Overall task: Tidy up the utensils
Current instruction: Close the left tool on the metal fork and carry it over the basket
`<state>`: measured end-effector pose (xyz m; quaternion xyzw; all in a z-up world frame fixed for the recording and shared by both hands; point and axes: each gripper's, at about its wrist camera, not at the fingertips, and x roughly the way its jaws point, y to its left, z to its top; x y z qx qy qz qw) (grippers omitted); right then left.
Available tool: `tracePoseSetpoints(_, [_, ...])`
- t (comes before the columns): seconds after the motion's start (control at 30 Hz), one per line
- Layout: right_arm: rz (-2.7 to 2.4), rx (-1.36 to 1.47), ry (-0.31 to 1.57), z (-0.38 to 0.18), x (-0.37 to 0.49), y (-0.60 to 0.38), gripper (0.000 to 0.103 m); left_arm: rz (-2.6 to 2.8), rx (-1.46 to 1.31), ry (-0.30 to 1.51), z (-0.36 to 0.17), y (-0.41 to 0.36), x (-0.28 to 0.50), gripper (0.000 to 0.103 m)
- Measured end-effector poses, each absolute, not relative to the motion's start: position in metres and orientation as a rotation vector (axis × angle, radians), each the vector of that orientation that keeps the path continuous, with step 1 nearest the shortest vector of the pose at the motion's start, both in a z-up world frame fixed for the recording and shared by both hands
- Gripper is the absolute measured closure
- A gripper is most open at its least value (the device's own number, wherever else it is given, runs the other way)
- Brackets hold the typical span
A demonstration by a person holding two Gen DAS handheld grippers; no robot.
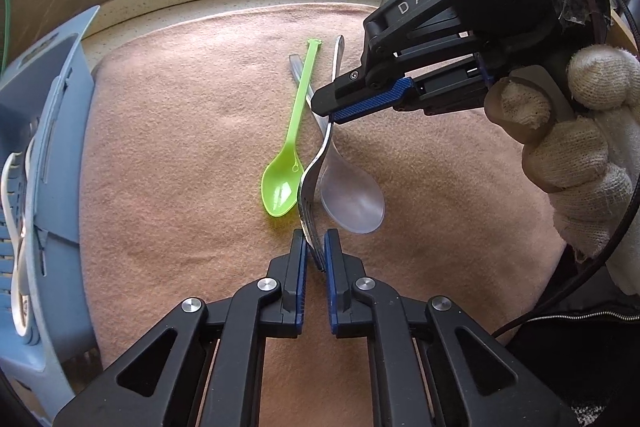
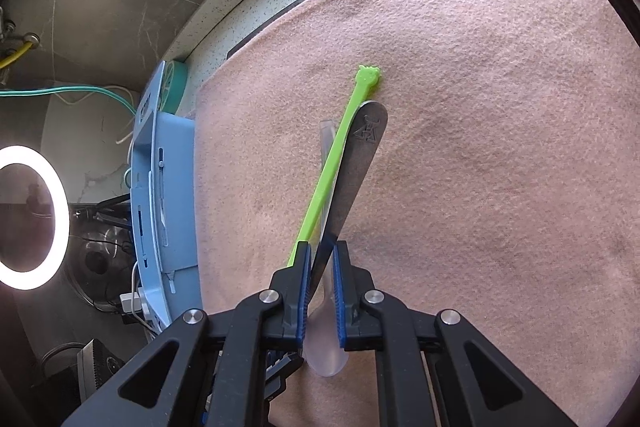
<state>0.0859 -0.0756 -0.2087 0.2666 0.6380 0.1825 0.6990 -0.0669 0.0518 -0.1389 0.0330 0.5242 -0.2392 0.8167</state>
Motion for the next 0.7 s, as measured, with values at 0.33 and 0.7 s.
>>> tracePoseSetpoints(0.33, [0.471, 0.568, 1.375, -0.176, 0.089, -0.053, 0.094, -0.462, 0.047, 1.045, -0.111, 0.08, -0.081, 0.096])
tracePoseSetpoints(0.7, [0.615, 0.475, 1.327, -0.135, 0.103, 0.028, 0.094, -0.319, -0.016, 0.959, -0.082, 0.151, -0.079, 0.096])
